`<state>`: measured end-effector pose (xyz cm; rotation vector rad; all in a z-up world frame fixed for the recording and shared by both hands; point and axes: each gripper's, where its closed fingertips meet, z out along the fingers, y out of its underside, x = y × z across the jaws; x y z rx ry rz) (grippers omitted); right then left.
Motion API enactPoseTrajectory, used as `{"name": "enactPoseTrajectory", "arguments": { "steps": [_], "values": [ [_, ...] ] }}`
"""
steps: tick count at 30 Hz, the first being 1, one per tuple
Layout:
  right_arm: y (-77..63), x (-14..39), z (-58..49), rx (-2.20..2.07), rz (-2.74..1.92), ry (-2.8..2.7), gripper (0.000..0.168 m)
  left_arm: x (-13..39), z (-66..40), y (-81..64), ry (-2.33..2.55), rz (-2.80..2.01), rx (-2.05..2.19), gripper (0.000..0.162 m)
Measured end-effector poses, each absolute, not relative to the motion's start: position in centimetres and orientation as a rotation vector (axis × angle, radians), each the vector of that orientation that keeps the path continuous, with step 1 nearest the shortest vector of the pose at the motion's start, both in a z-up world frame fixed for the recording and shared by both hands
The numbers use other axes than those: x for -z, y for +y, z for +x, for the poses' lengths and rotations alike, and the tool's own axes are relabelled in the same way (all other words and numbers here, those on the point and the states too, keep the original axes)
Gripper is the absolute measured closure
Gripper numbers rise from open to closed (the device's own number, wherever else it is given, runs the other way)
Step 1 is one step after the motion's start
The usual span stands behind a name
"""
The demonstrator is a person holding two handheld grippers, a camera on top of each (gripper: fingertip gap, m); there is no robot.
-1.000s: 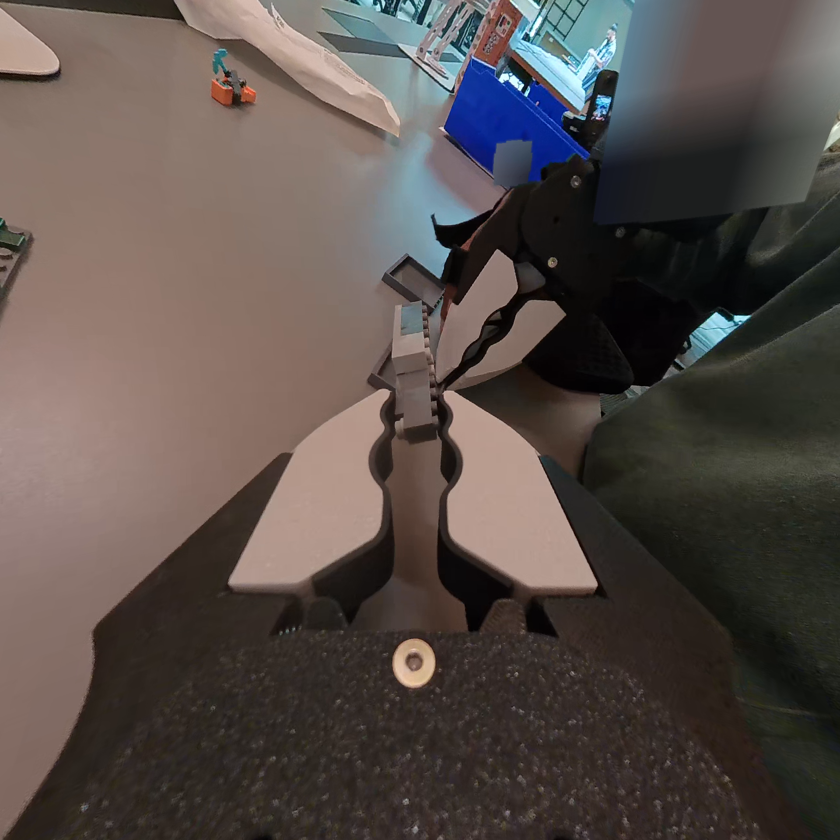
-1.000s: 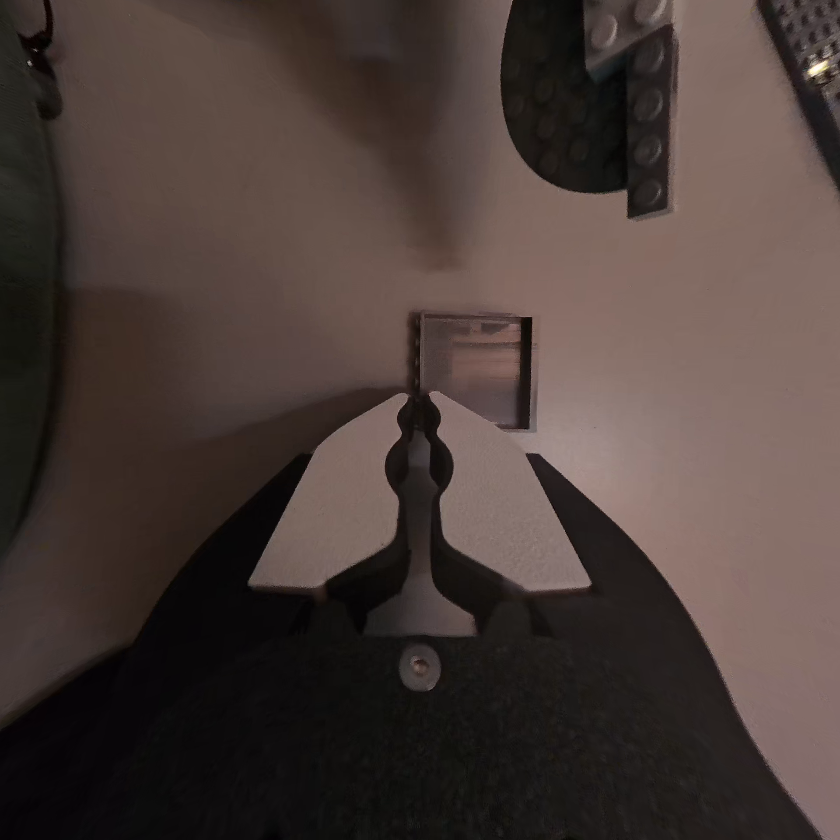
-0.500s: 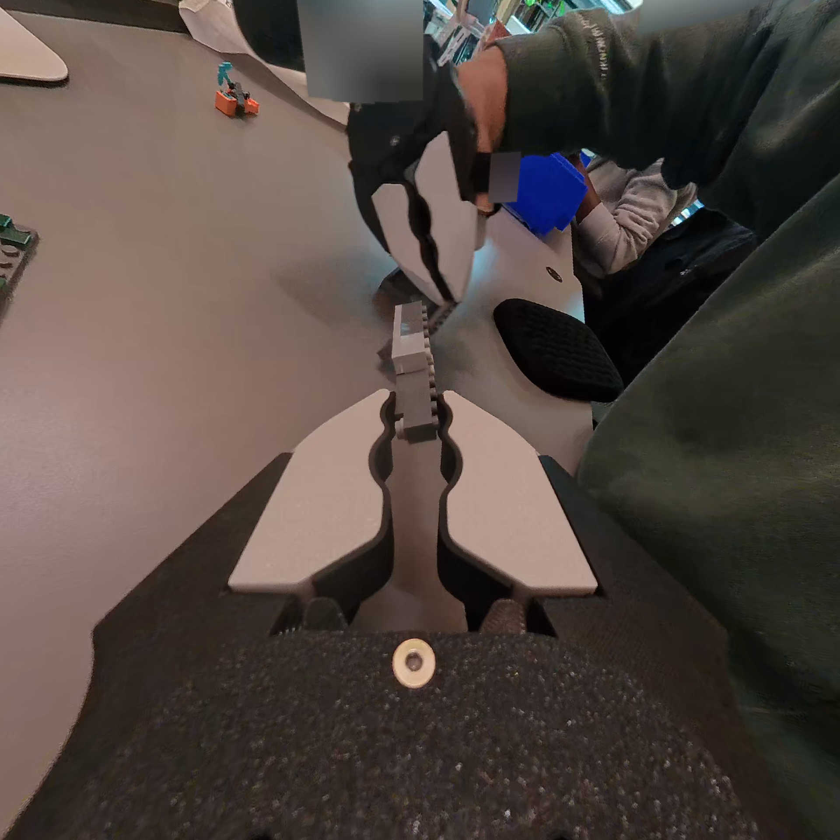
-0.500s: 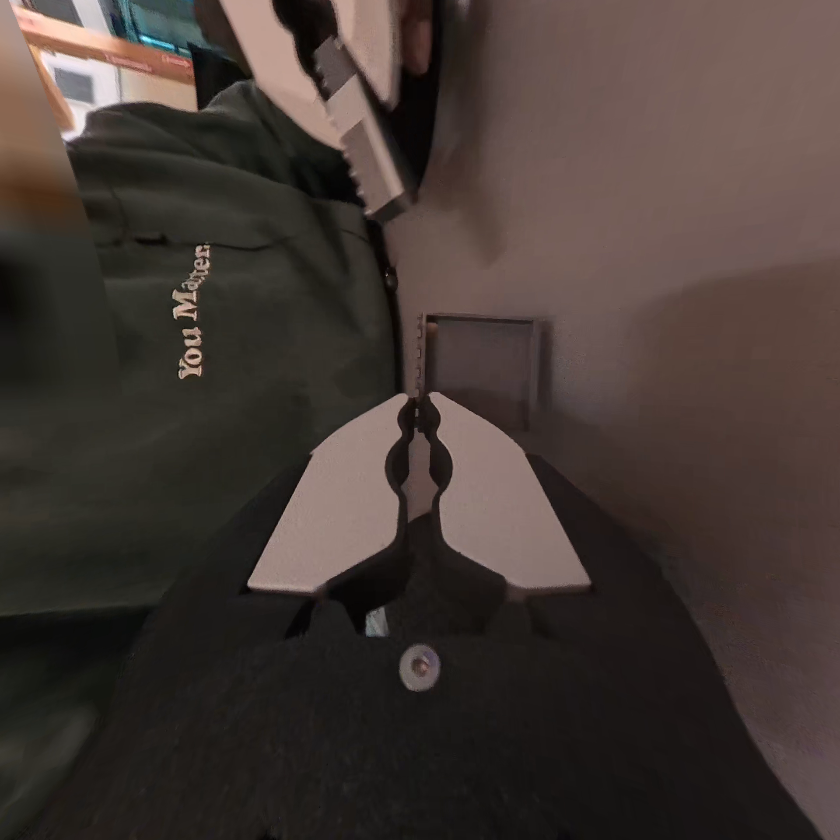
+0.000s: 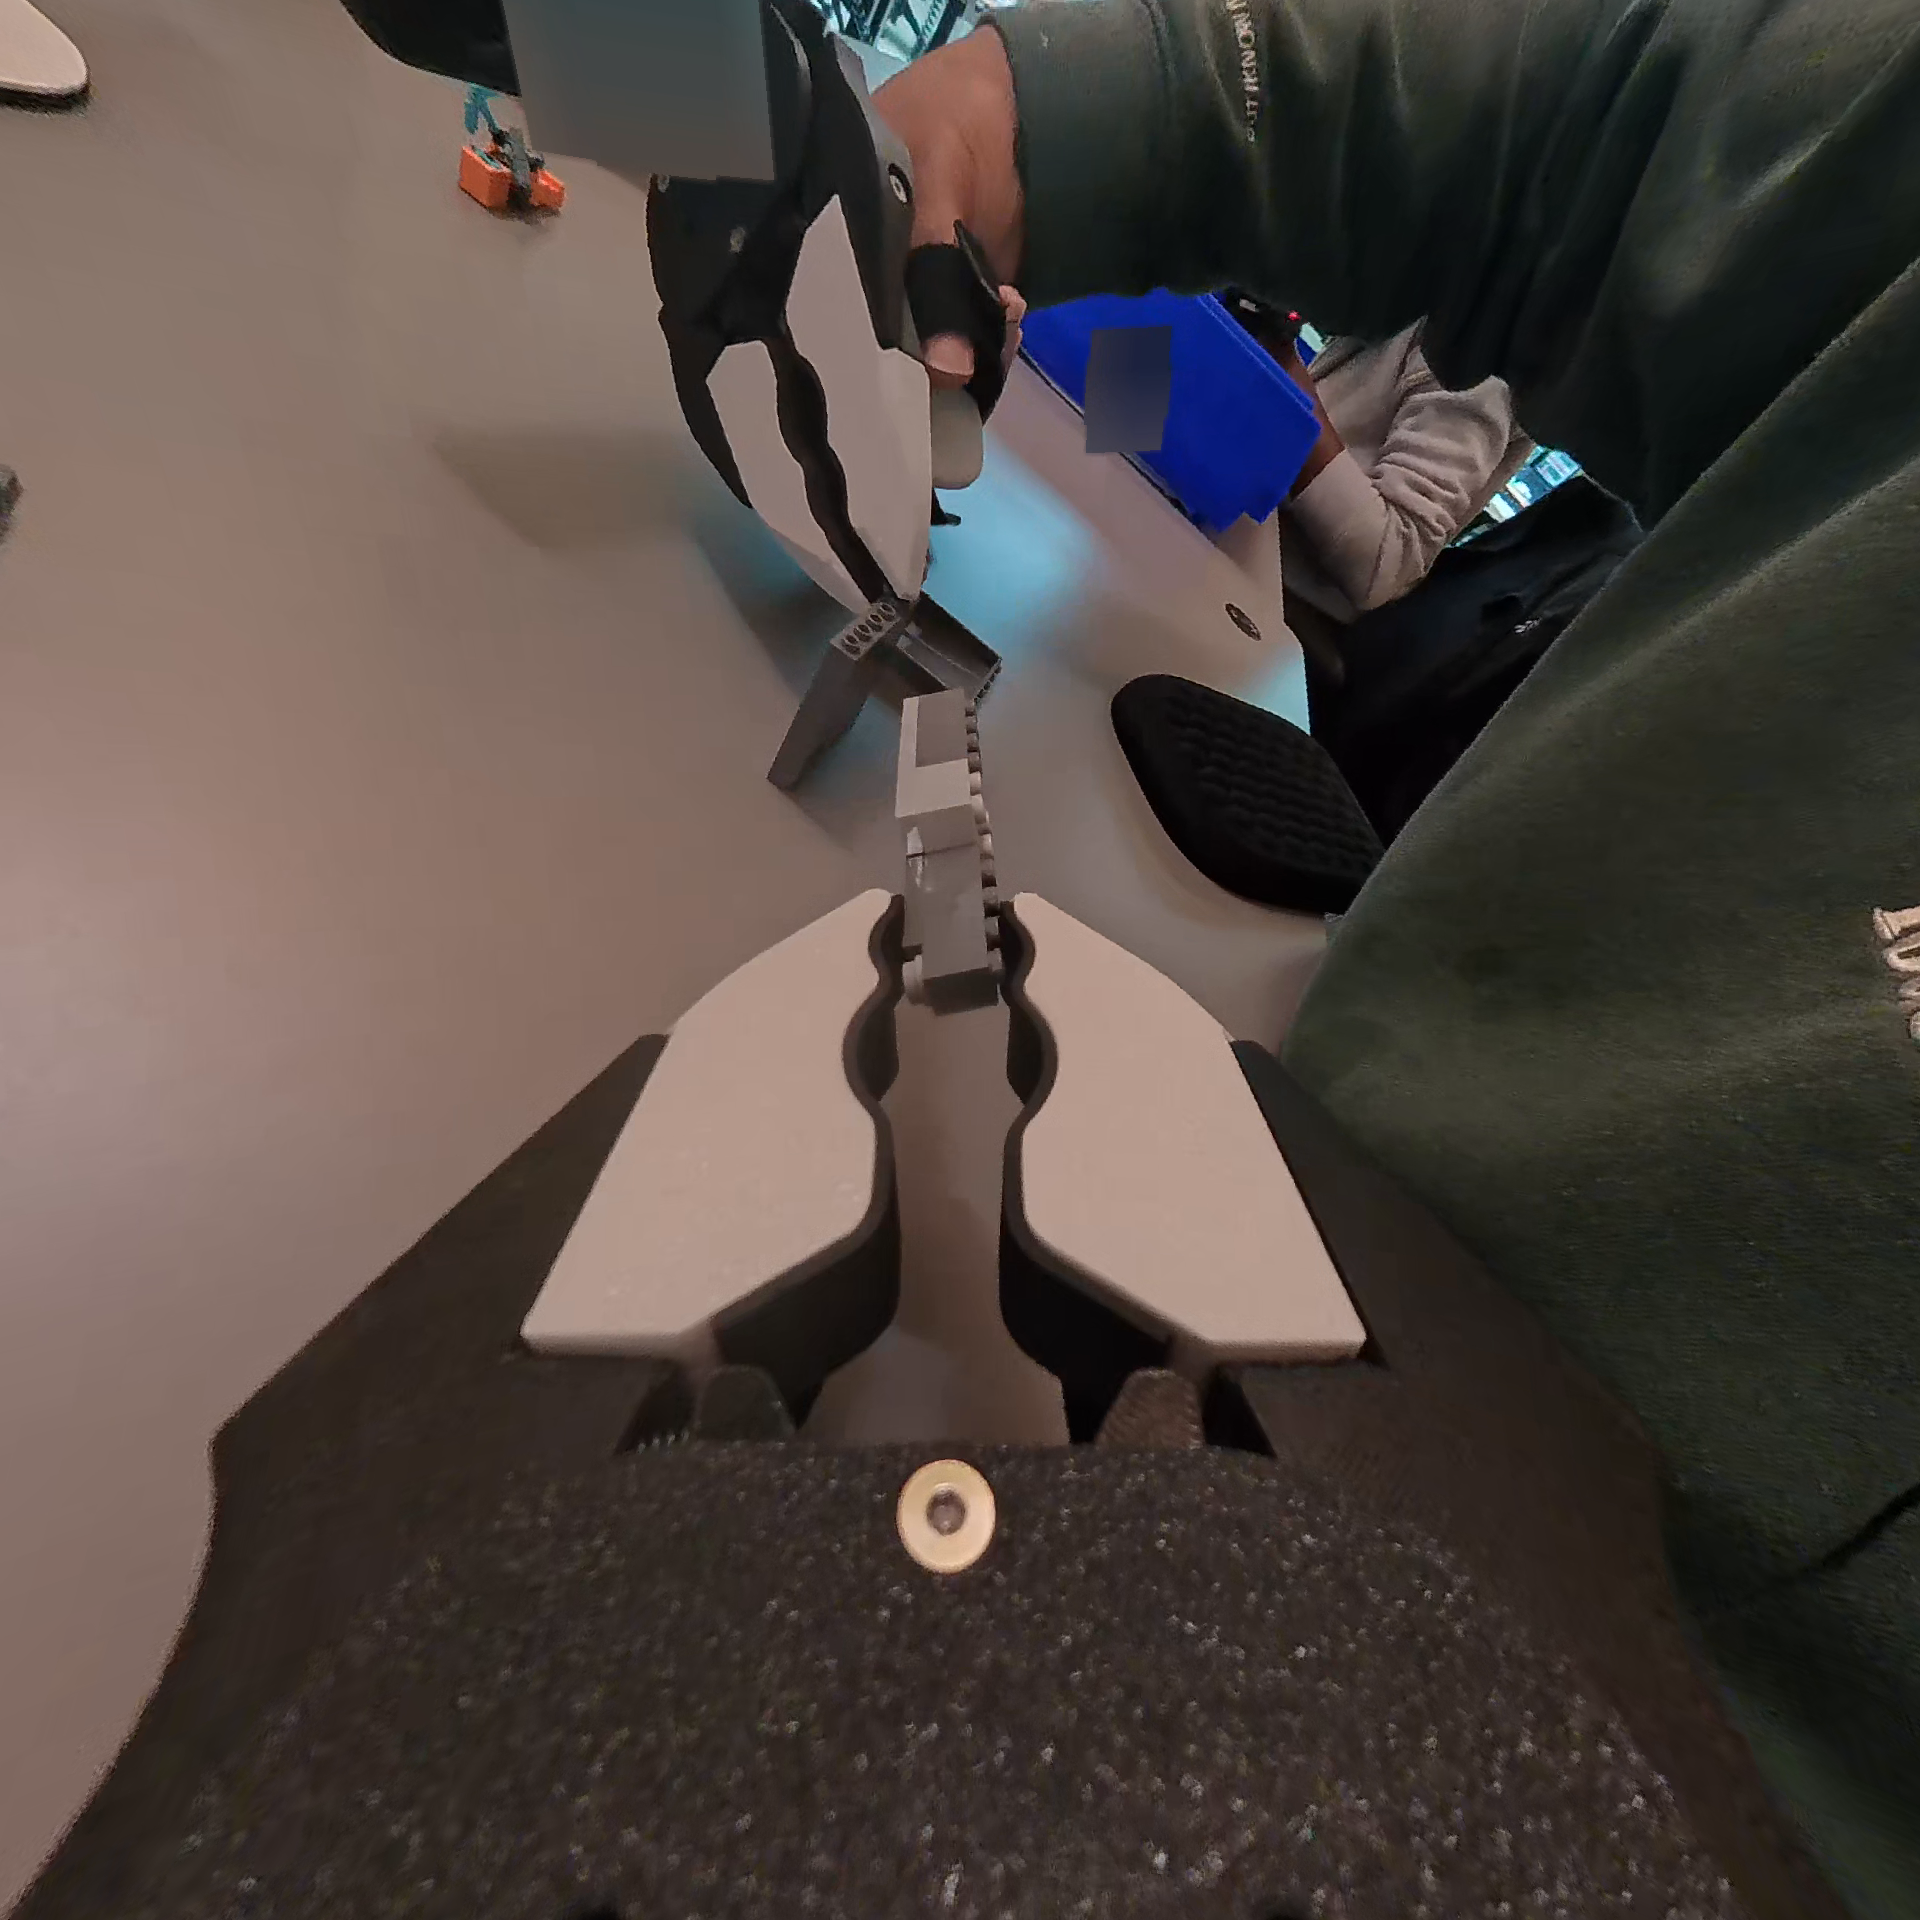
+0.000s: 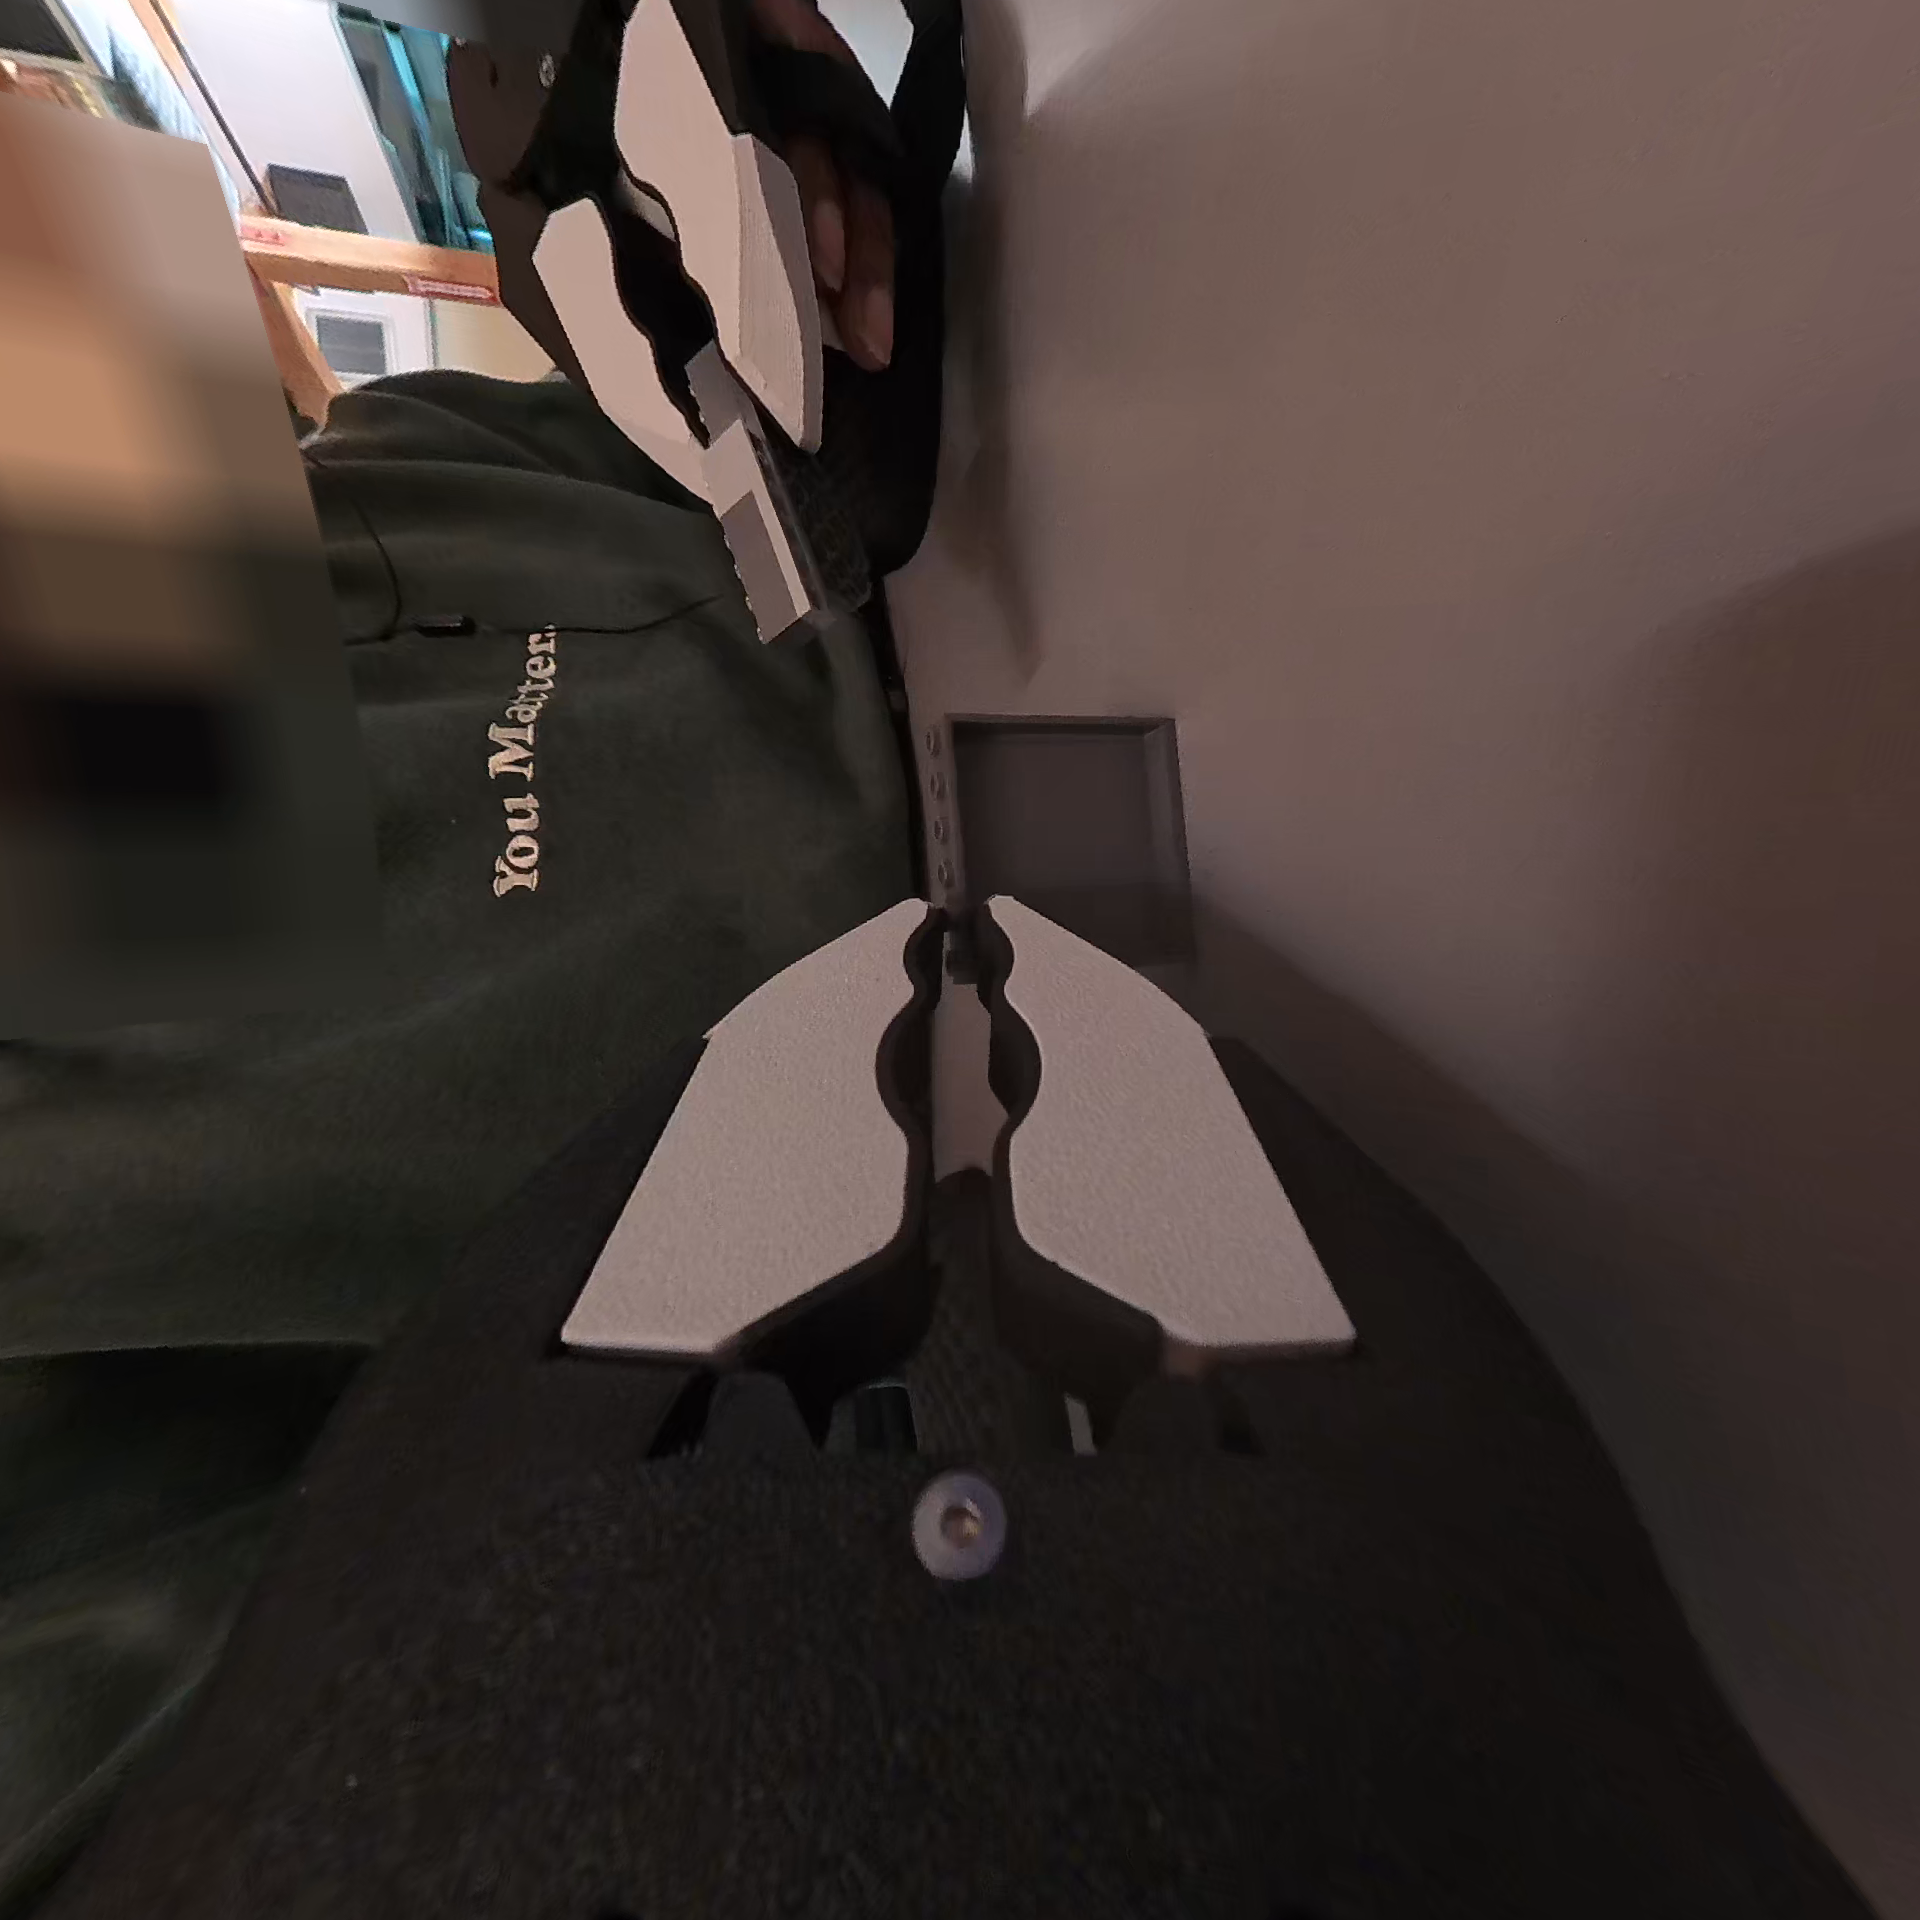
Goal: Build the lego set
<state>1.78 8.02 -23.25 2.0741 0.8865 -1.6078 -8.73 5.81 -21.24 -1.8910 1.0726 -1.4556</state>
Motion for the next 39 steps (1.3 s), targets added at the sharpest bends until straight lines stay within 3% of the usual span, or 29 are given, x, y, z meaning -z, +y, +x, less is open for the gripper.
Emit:
{"name": "enactPoseTrajectory", "arguments": {
  "steps": [25,39],
  "values": [
    [7.8,23.1,1.4,1.584,2.103,1.009,0.161,21.3,-8.7,5.7,1.082,-1.892,1.457,0.146],
    [6.3,26.7,2.0,0.754,2.466,2.409,0.146,21.5,-8.6,5.6,1.093,-1.901,1.43,0.146]
  ]
}}
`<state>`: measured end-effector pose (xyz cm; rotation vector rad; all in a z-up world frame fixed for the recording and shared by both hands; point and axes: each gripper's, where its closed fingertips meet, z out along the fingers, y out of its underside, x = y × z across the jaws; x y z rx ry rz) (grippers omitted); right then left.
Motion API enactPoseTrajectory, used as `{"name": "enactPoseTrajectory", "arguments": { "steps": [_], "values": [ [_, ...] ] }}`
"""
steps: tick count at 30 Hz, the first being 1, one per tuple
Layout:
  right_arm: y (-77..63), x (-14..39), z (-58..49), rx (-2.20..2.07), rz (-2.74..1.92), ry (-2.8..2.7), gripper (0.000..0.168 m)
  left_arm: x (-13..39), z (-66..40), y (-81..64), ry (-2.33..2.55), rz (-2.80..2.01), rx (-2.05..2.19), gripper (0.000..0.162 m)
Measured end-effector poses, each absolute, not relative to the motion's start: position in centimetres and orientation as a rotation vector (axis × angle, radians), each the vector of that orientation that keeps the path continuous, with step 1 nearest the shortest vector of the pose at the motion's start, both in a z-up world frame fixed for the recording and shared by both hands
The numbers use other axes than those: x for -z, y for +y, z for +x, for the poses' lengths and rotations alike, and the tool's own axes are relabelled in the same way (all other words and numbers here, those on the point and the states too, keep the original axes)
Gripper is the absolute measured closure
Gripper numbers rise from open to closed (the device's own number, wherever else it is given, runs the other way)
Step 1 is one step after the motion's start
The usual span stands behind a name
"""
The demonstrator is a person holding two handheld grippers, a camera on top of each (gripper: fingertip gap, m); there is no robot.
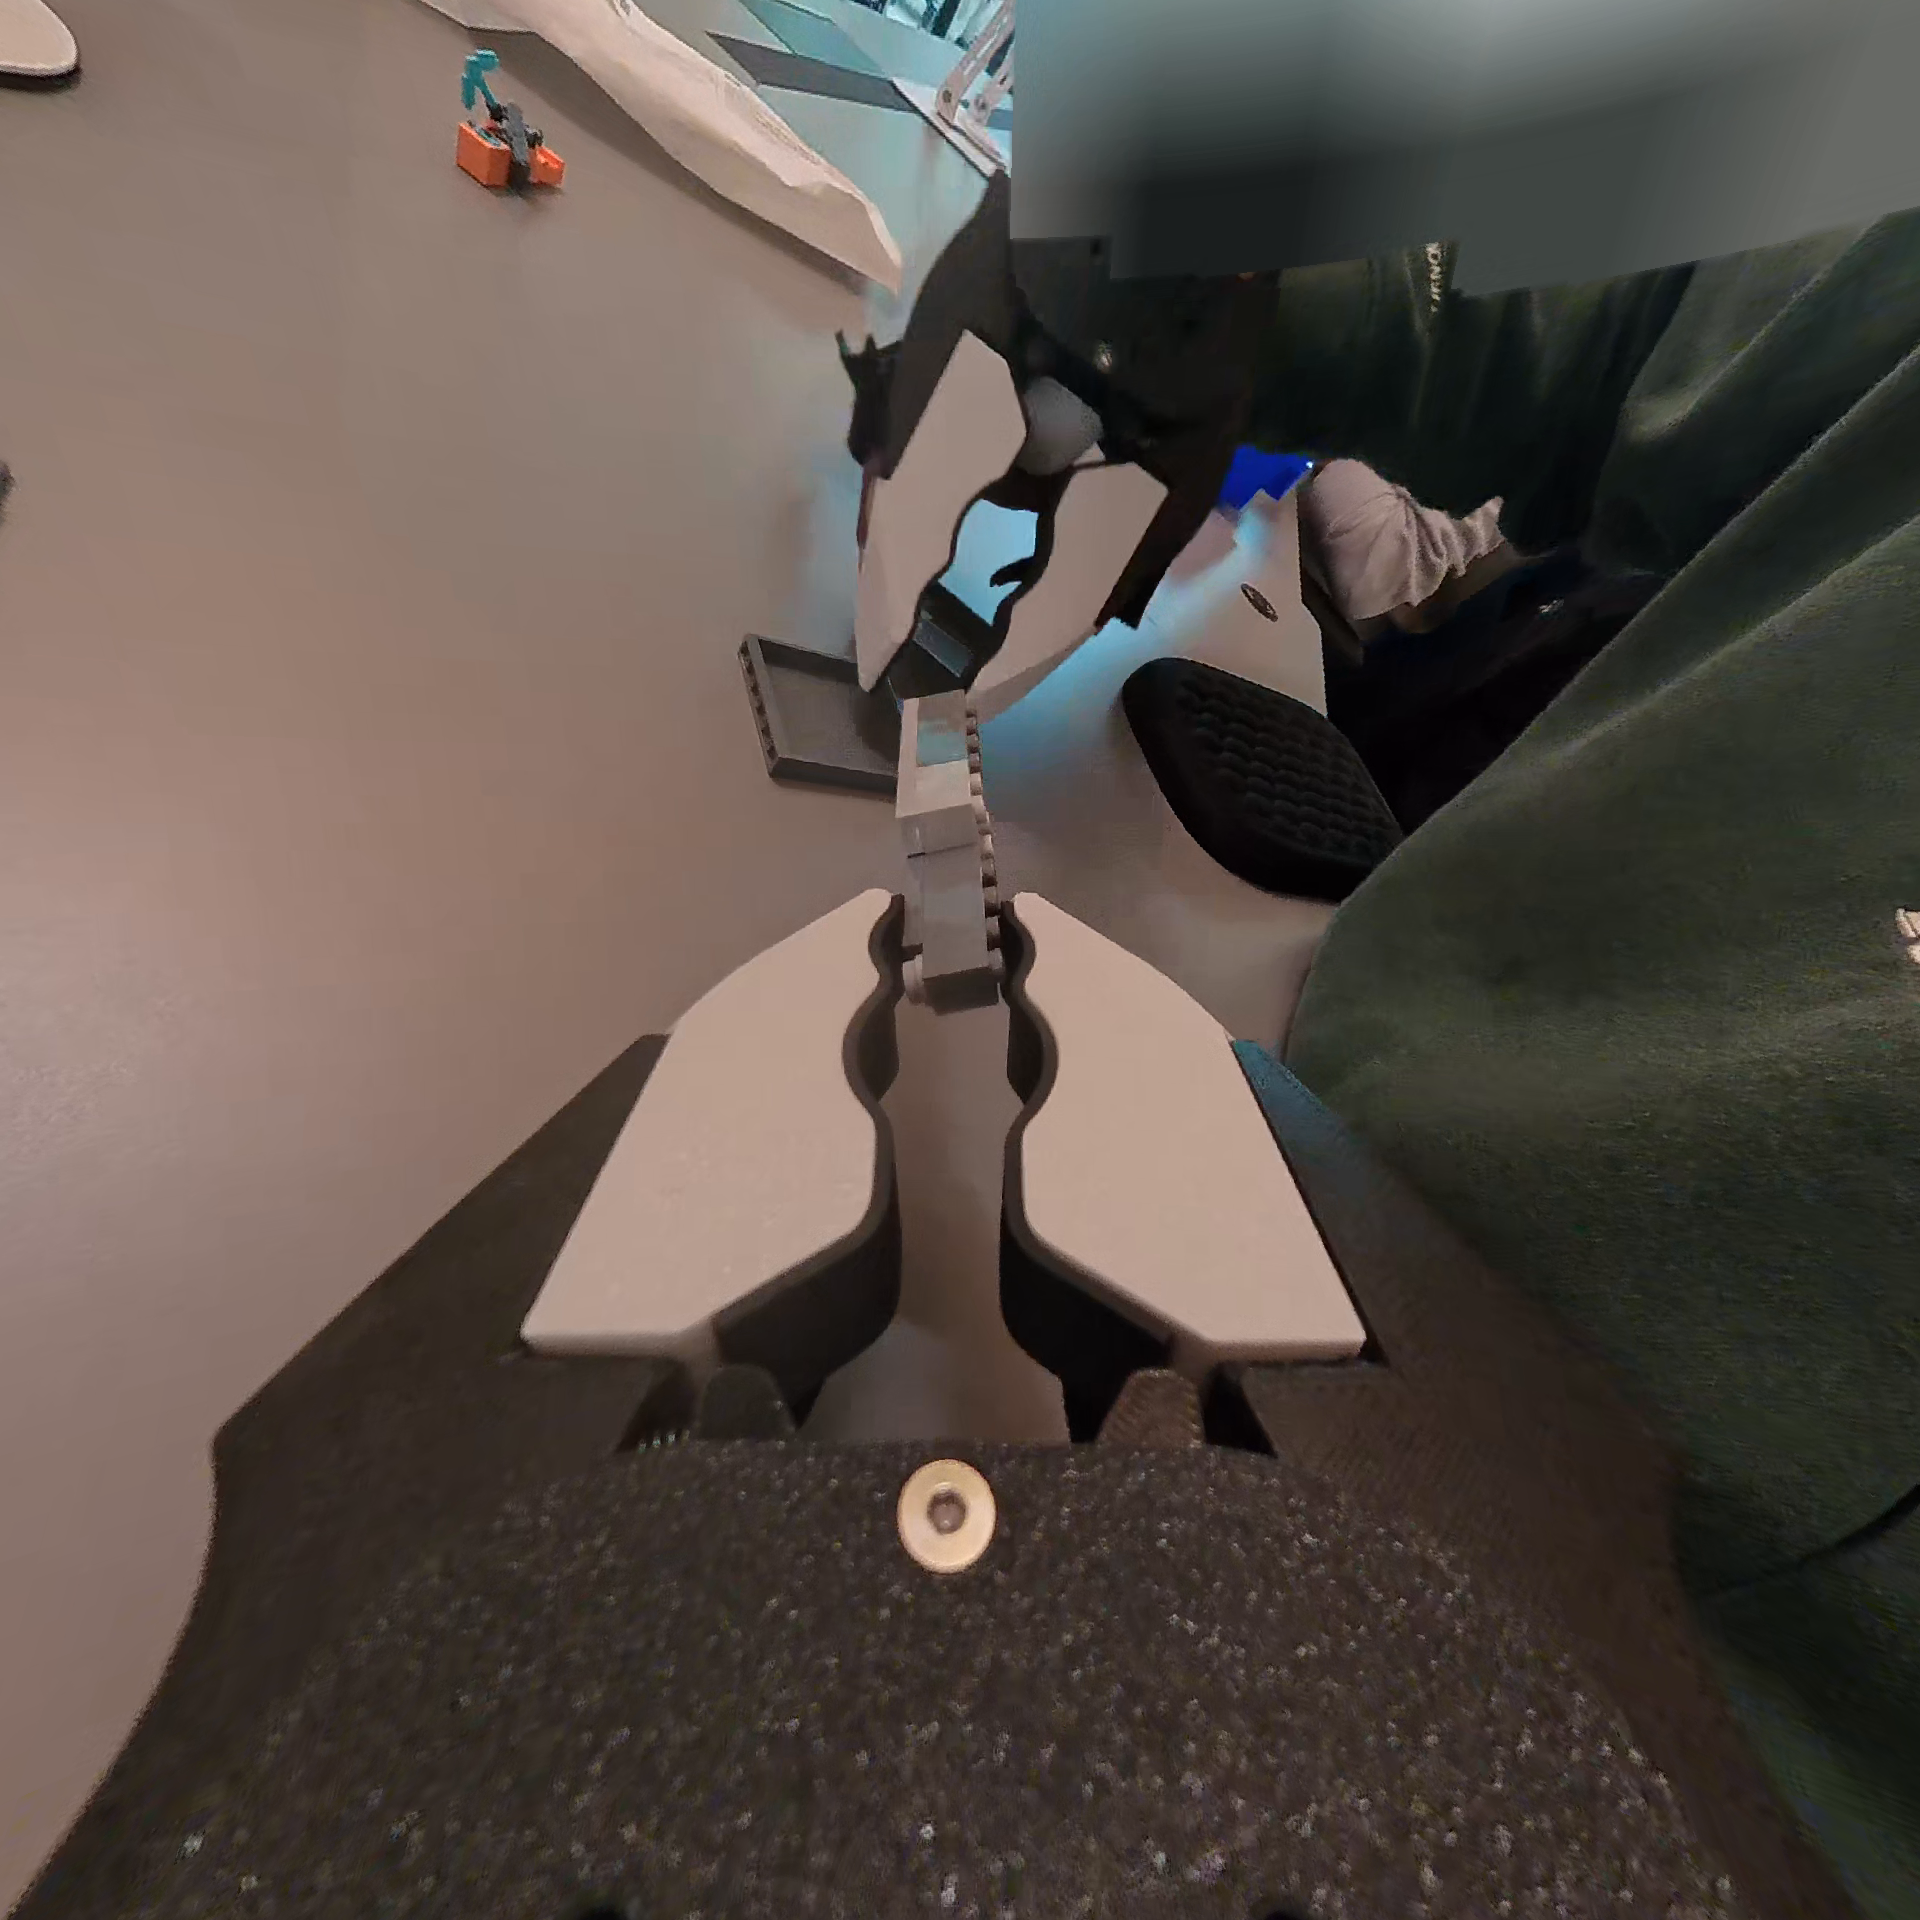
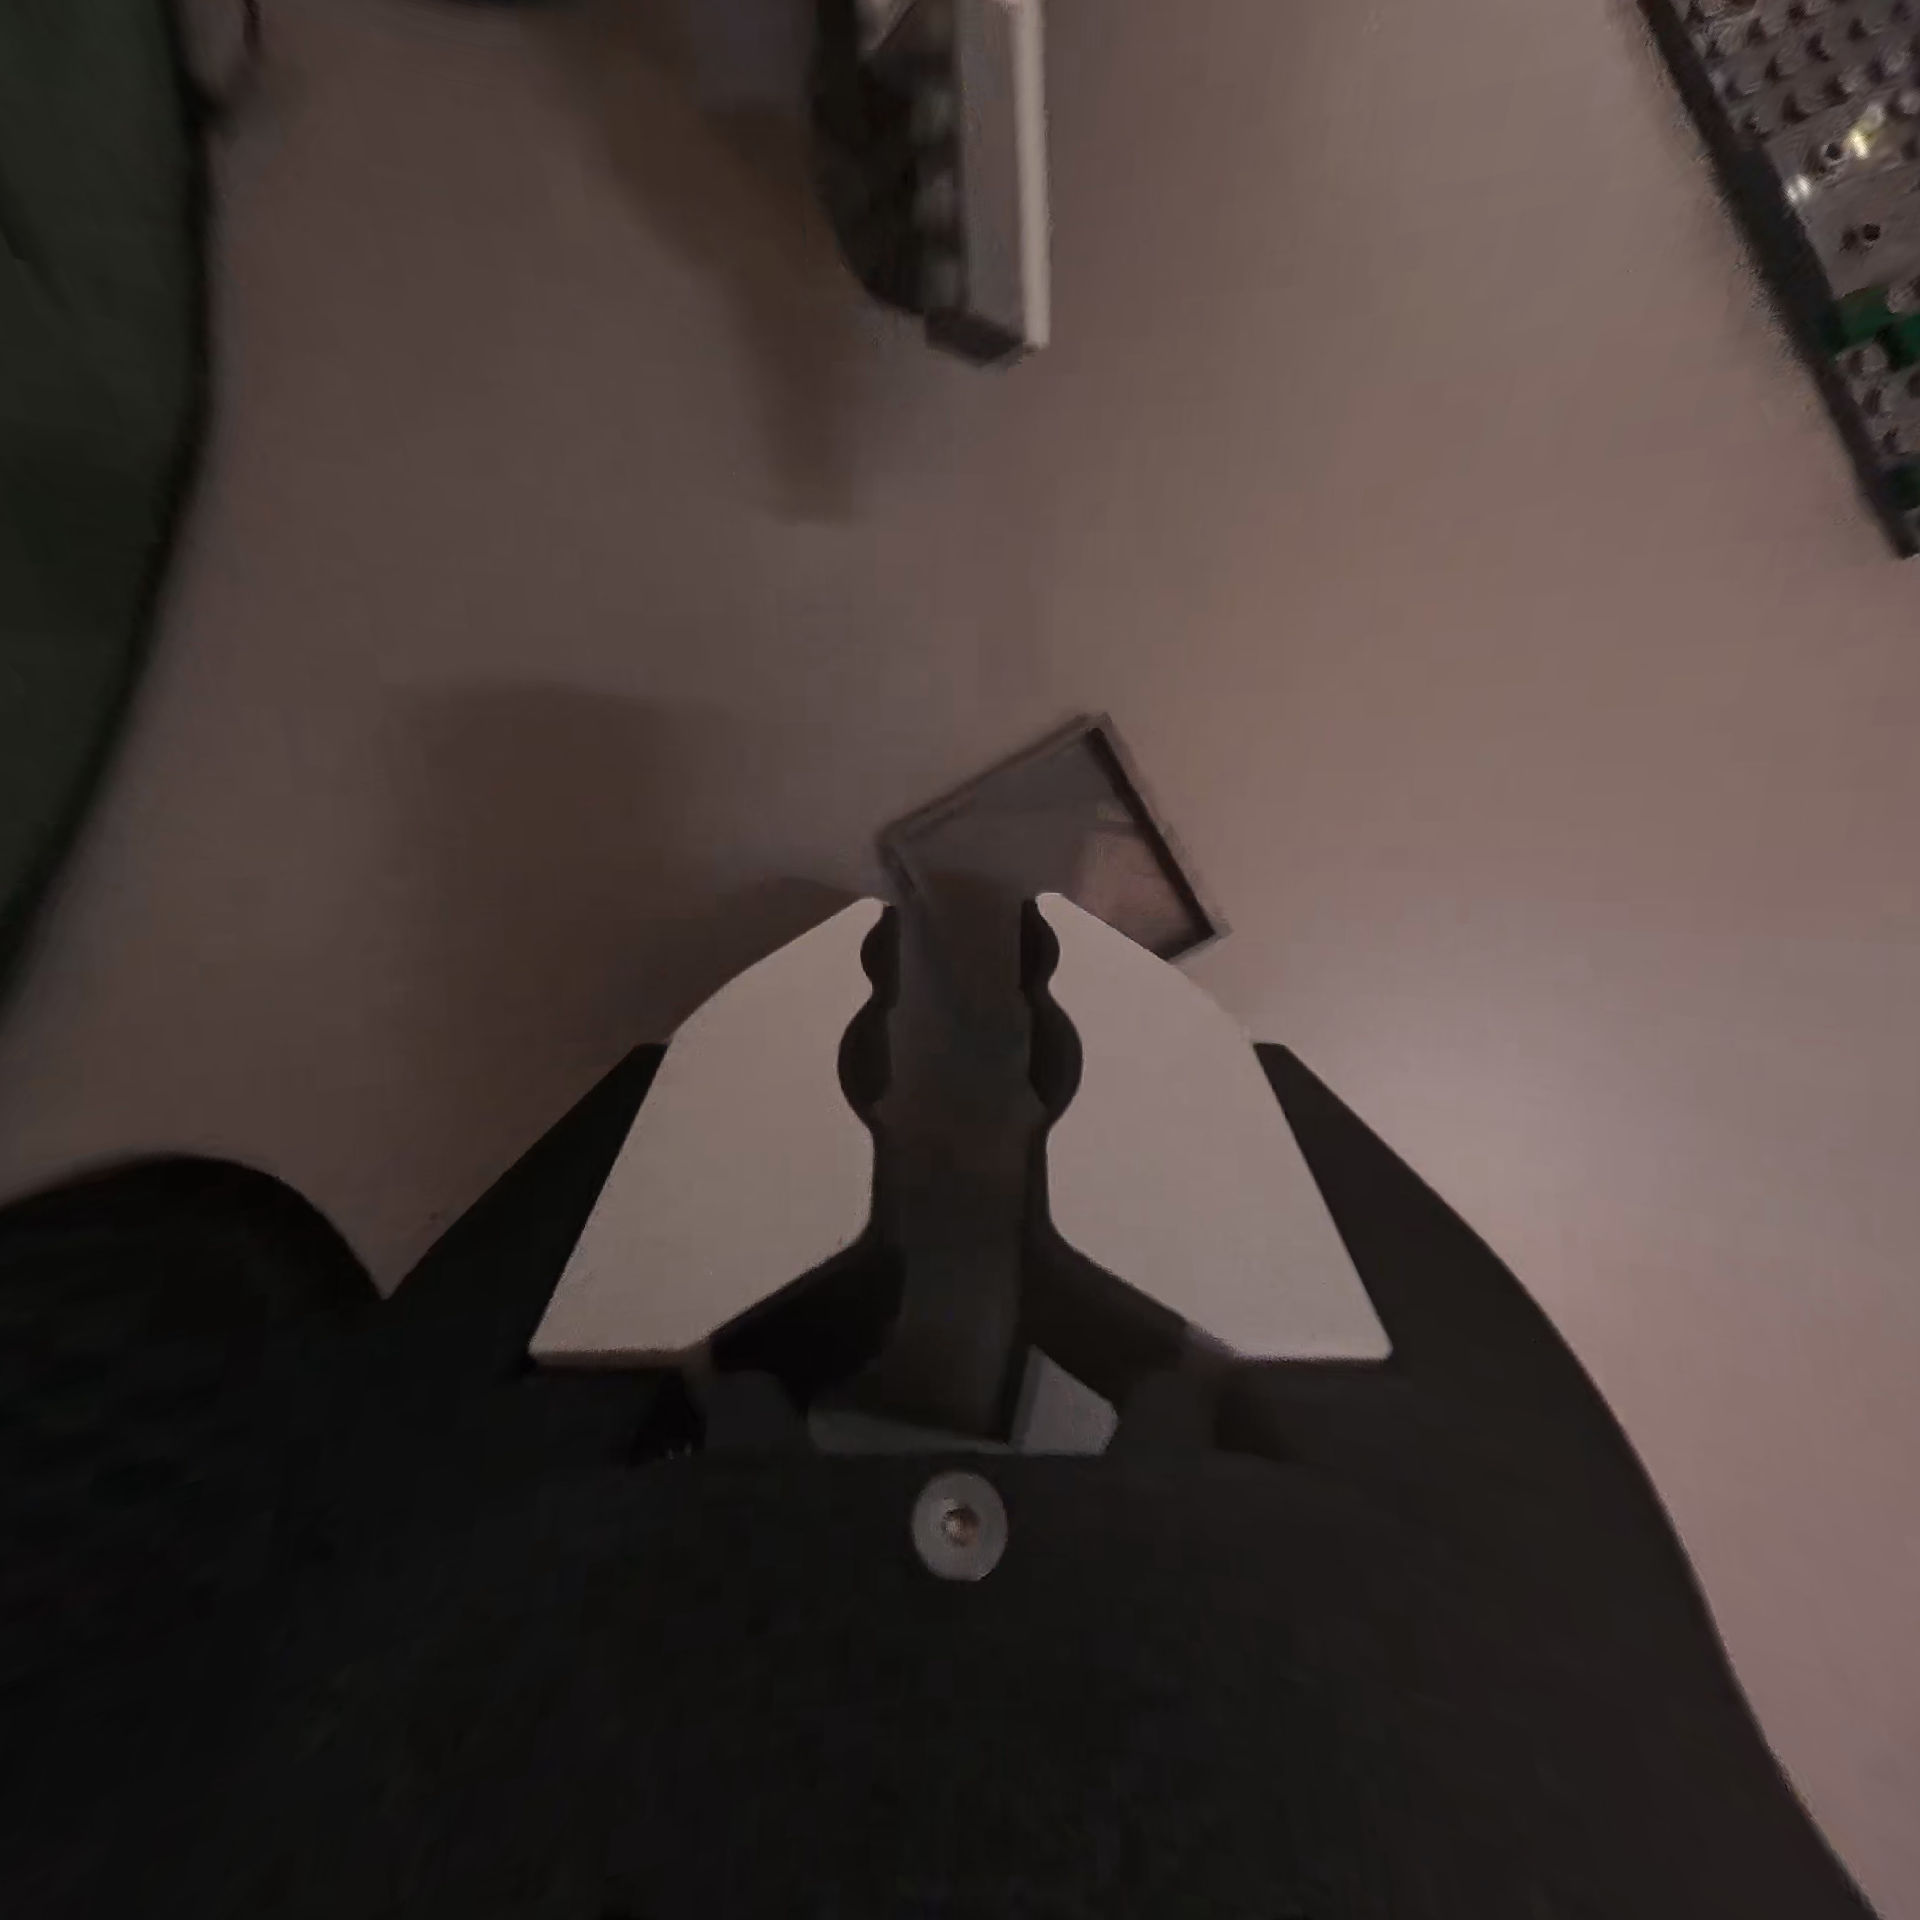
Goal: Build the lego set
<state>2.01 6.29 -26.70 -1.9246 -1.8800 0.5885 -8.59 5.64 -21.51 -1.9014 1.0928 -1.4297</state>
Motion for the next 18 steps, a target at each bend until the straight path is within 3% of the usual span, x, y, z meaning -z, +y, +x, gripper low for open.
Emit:
{"name": "enactPoseTrajectory", "arguments": {
  "steps": [5,8,18],
  "values": [
    [6.4,27.8,2.8,-0.455,-1.858,-1.927,0.148,21.8,-8.5,5.6,1.104,-1.913,1.407,0.146],
    [6.6,27.9,2.8,-0.479,-1.859,-1.942,0.161,21.9,-8.5,5.8,1.093,-1.921,1.394,0.146],
    [3.6,24.0,1.3,-0.965,-2.067,-1.878,0.166,24.1,-7.8,6.3,1.093,-2.137,1.442,0.146]
  ]
}}
